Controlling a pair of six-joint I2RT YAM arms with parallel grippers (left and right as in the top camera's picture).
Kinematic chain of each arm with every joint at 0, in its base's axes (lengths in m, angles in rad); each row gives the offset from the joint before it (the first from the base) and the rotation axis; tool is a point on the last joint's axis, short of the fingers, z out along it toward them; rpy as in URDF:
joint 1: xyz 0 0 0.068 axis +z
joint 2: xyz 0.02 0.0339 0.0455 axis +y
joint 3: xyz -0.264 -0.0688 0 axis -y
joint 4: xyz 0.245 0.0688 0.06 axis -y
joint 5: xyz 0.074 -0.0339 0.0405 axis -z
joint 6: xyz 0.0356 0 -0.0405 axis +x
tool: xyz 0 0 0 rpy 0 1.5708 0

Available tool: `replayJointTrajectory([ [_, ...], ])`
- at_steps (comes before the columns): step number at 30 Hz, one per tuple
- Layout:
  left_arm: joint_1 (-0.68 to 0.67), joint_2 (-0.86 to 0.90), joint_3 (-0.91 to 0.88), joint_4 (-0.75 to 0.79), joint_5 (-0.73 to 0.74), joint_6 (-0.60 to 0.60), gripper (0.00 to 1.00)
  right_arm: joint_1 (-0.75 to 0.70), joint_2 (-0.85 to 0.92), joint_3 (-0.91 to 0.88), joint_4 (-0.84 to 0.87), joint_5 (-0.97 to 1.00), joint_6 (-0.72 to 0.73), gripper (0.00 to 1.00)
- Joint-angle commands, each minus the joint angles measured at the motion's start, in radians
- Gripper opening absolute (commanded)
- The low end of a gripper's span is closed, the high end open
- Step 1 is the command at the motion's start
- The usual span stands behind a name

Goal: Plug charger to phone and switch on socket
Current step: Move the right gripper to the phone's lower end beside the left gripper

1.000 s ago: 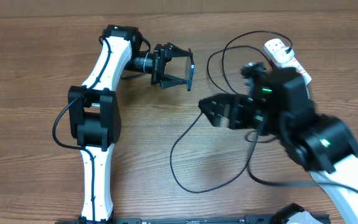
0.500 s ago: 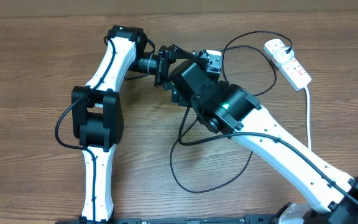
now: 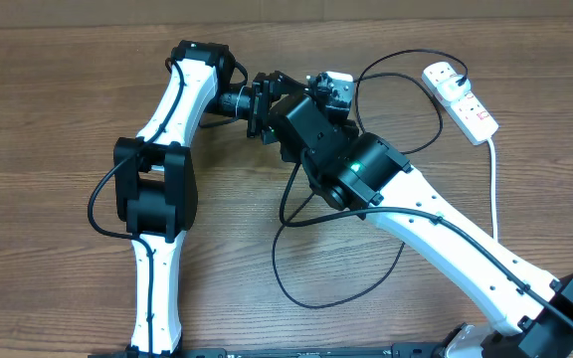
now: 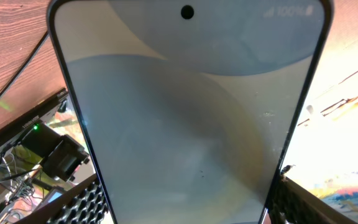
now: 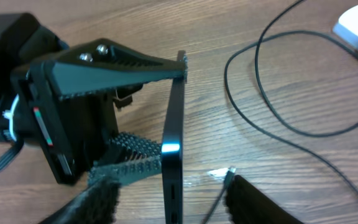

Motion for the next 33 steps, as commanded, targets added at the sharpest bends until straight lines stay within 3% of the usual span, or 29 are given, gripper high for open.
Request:
replayJointTrajectory([
  [1,-0.007,0.01,0.03,-0.002,0.045,-0.017,0.72,0.0,0.003,0.024,0.006,0.016,-0.015,0.5],
  [26,-0.007,0.01,0.03,0.002,0.008,-0.013,0.73,-0.018,0.063,0.024,0.066,0.075,-0.101,0.38],
  [33,-0.007,0.01,0.03,0.002,0.008,-0.013,0.73,-0.022,0.064,0.024,0.07,0.074,-0.097,0.29],
])
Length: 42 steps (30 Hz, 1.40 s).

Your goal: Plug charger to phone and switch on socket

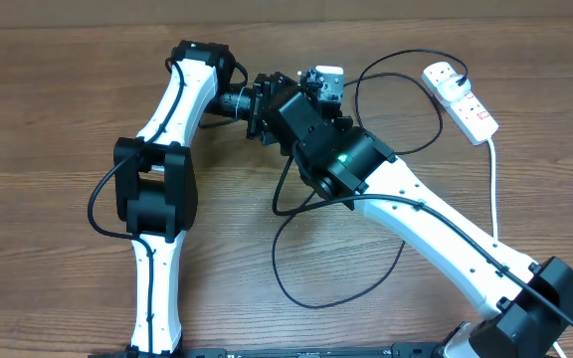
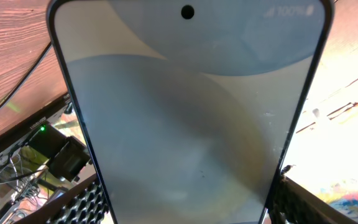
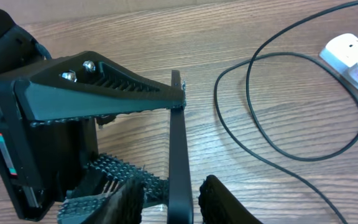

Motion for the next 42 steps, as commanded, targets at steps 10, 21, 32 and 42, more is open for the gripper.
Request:
replayJointTrajectory([
  [10,-0.007,0.01,0.03,0.0,0.033,-0.013,0.73,-0.003,0.006,0.023,0.006,0.013,0.001,0.22],
  [21,-0.007,0.01,0.03,0.0,0.044,-0.013,0.73,-0.003,0.006,0.021,0.007,0.013,0.039,0.2],
  [32,-0.007,0.01,0.03,0.0,0.044,-0.012,0.73,-0.003,0.006,0.021,0.002,0.014,0.039,0.07],
  [42,-0.007,0.01,0.03,0.0,0.044,-0.013,0.75,-0.003,0.006,0.021,-0.004,0.018,0.146,0.04],
])
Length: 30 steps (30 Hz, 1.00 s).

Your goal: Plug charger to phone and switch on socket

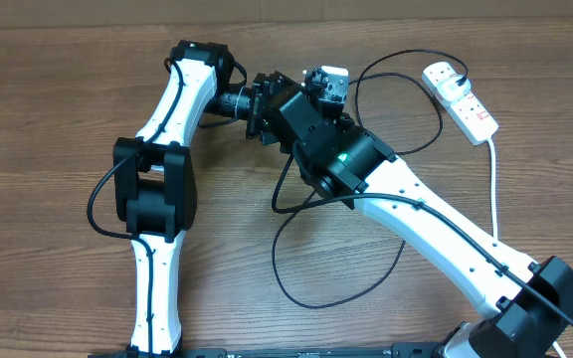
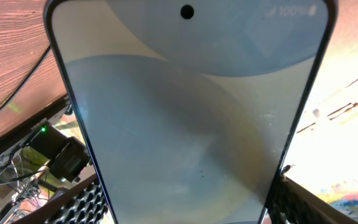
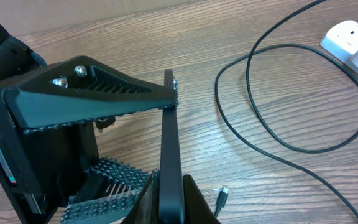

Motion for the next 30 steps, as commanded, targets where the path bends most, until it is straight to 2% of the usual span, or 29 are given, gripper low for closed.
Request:
replayJointTrajectory([
  [1,-0.007,0.01,0.03,-0.002,0.047,-0.013,0.76,-0.002,0.005,0.021,0.002,0.019,0.102,0.04],
  [4,-0.006,0.01,0.03,-0.002,0.046,-0.013,0.77,-0.003,0.005,0.021,-0.003,0.046,0.227,0.04],
  [9,-0.004,0.01,0.03,0.003,0.046,-0.016,0.81,-0.003,0.004,0.022,-0.012,0.121,0.517,0.04],
  [11,-0.004,0.01,0.03,0.003,0.046,-0.04,0.86,-0.003,0.004,0.022,-0.011,0.136,0.647,0.04],
  [15,-0.004,0.01,0.03,0.038,0.046,-0.051,0.87,-0.003,0.003,0.022,-0.011,0.137,0.834,0.04],
  [16,-0.004,0.01,0.03,0.051,0.046,-0.051,0.87,-0.003,0.003,0.022,-0.012,0.137,0.918,0.04],
  [21,-0.004,0.01,0.03,0.057,0.046,-0.098,0.86,-0.003,0.003,0.022,-0.013,0.109,1.11,0.04],
  [23,-0.004,0.01,0.03,0.069,0.046,-0.122,0.82,-0.003,0.003,0.022,-0.013,0.08,1.18,0.04],
  [26,-0.004,0.01,0.03,0.084,0.046,-0.166,0.56,-0.003,0.003,0.022,-0.022,0.061,1.243,0.04],
  [27,-0.004,0.01,0.03,0.084,0.046,-0.182,0.52,-0.003,0.003,0.022,-0.035,0.061,1.281,0.04],
  [30,-0.004,0.01,0.03,0.084,0.046,-0.229,0.51,-0.003,0.003,0.022,-0.07,0.03,1.419,0.04],
])
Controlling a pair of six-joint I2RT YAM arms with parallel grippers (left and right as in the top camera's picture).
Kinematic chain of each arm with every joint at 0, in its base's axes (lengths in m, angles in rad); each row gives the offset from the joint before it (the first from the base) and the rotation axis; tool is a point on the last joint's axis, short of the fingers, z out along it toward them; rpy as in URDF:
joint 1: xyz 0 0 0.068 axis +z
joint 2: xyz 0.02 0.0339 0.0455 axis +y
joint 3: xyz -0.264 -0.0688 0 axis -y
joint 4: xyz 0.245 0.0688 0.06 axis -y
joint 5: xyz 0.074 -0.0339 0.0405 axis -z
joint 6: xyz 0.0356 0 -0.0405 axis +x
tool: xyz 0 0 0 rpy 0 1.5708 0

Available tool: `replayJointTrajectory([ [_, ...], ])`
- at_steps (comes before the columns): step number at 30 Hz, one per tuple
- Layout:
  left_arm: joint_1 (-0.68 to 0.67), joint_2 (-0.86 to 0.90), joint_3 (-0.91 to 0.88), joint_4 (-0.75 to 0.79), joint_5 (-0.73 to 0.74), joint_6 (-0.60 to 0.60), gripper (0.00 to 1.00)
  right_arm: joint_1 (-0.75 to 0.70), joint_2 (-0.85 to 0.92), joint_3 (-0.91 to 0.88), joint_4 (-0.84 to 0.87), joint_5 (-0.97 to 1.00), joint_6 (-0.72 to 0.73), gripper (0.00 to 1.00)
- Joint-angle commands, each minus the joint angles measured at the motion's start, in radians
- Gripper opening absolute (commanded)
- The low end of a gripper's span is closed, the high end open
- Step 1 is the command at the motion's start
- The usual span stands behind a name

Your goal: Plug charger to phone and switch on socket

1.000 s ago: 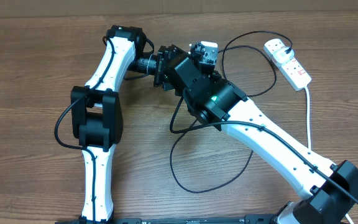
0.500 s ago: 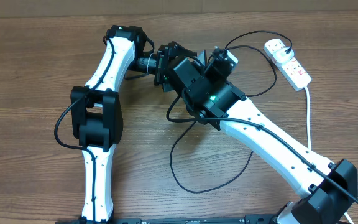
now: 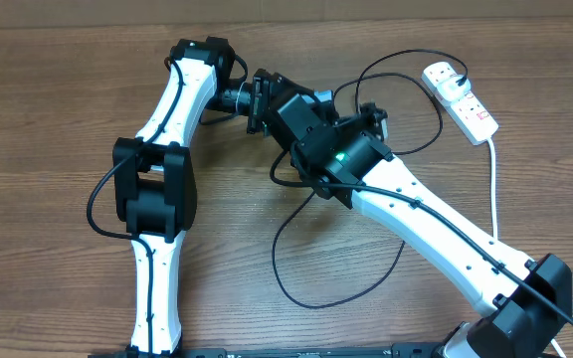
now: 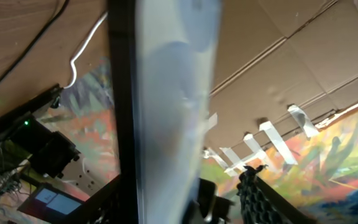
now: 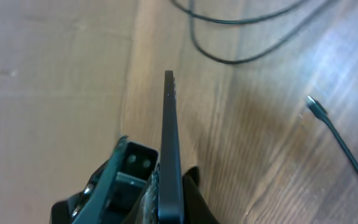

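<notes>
The dark phone [image 5: 169,124] stands edge-on in the right wrist view, and my right gripper [image 5: 169,177] is shut on its near end. In the left wrist view the phone [image 4: 166,93] is turned nearly edge-on and leans toward the left finger. My left gripper [image 4: 185,193] is open, with a gap between the phone and its right finger [image 4: 260,193]. The left gripper's body [image 5: 114,177] sits right beside the phone. The cable's loose plug [image 5: 311,102] lies on the wood. The white socket strip [image 3: 461,94] lies at the far right. Overhead, the right wrist hides the phone.
The black cable [image 3: 406,60] loops from the strip across the back of the table. A second loop [image 3: 336,288] lies in front of the right arm. Both arms meet at the back centre of the wooden table [image 3: 48,199]. A cardboard wall runs behind.
My right wrist has rolled about a quarter turn with the phone in its fingers. The phone, then flat-on to the left camera and gripped by its edges, is now edge-on and free of the left fingers.
First my left gripper held the phone upright by its edges, while the right gripper stood open near its end with the plug close by. Then the right fingers were around the phone's end, then shut on it. Now the right gripper alone holds the turned phone.
</notes>
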Motion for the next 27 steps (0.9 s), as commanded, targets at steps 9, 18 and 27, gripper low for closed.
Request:
replayJointTrajectory([
  [9,-0.005,0.01,0.021,0.023,0.019,-0.091,0.48,-0.003,-0.006,0.022,0.04,-0.063,0.241,0.04],
  [18,-0.005,0.01,0.021,0.023,0.019,-0.109,0.39,-0.003,-0.006,0.021,0.095,-0.06,0.241,0.04],
  [27,-0.005,0.01,0.021,0.036,0.019,-0.141,0.26,-0.003,-0.006,0.022,0.135,-0.061,0.241,0.04],
])
